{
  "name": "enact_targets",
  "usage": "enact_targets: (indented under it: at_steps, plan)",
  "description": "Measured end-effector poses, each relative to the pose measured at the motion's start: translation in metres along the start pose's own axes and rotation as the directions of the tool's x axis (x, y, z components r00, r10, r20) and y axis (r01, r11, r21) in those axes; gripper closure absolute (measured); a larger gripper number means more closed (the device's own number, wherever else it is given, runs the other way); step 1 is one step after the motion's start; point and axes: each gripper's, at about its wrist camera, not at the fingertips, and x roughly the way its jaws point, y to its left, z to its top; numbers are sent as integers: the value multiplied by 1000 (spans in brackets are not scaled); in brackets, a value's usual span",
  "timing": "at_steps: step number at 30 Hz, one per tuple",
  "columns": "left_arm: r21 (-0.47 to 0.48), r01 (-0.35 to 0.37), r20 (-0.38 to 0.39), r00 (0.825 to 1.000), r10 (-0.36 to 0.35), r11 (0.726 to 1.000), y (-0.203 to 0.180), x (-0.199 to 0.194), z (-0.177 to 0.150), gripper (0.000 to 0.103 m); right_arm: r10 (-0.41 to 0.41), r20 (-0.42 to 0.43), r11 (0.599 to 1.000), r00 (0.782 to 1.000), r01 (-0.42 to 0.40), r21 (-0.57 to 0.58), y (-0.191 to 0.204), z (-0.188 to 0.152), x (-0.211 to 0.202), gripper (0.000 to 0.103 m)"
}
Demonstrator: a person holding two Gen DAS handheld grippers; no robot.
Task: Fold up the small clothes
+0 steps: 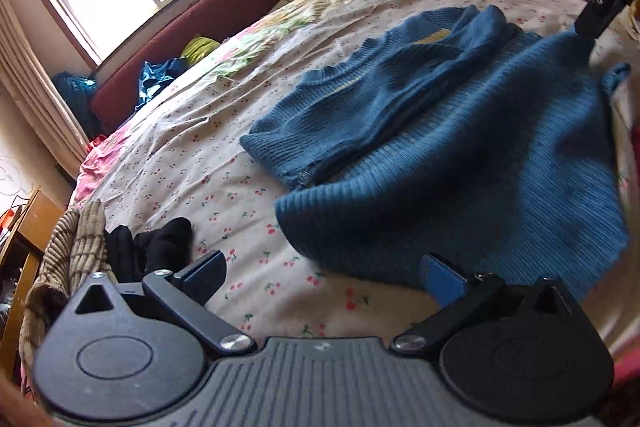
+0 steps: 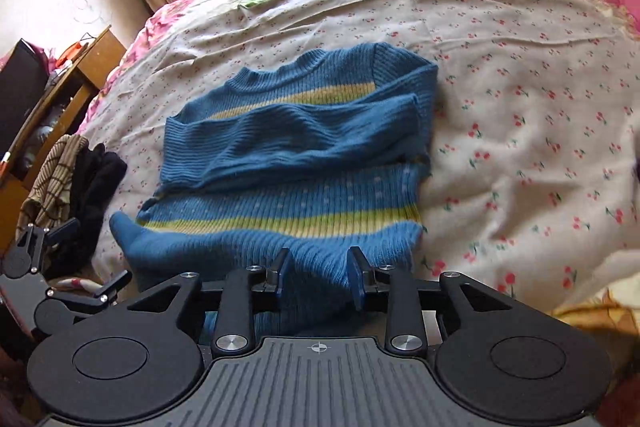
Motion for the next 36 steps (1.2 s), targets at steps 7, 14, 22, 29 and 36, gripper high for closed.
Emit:
enact_targets:
  at_steps: [7,14,22,29,36]
  plan:
    - [88,50,-84,996,-42,995,-28,4,-4,0,44,-63,999,997,-44,13,-7,-34,7,53]
    - [-152,114,-121,984,-133,982,13,29,7,0,107,-72,993,992,-110,-40,-4,-39,11,53]
    - [-227,200,-123,965,-232,953,18,55,17,19,114,-112,984,987,-127,-121,-1,-42,15,54]
    - [-271,261,-122,946,-301,927,25,56,15,38,115,-147,986,982,-130,-100,-6,-37,25,65]
    - [-393,345,-78,911,-405,852,42,56,17,72,226,-132,972,965,-215,92,-15,-36,25,93]
